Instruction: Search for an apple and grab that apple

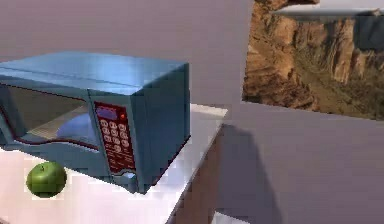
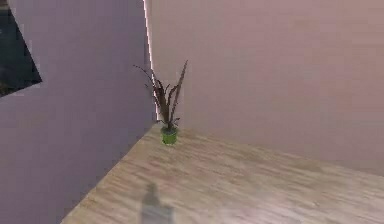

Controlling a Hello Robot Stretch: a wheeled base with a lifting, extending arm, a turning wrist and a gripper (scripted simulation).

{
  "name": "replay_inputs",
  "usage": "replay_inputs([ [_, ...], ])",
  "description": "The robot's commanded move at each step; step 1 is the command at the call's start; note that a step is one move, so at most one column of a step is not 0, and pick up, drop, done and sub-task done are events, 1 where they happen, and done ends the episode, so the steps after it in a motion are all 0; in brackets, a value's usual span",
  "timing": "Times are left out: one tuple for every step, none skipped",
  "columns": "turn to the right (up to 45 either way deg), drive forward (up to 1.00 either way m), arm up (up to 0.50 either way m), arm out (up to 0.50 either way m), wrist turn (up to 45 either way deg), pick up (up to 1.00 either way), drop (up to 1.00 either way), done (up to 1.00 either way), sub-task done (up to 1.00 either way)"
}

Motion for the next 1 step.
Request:
replay_inputs([
  [-45.0, 0.0, 0.0, 0.0, 0.0, 0.0, 0.0, 0.0, 0.0],
])
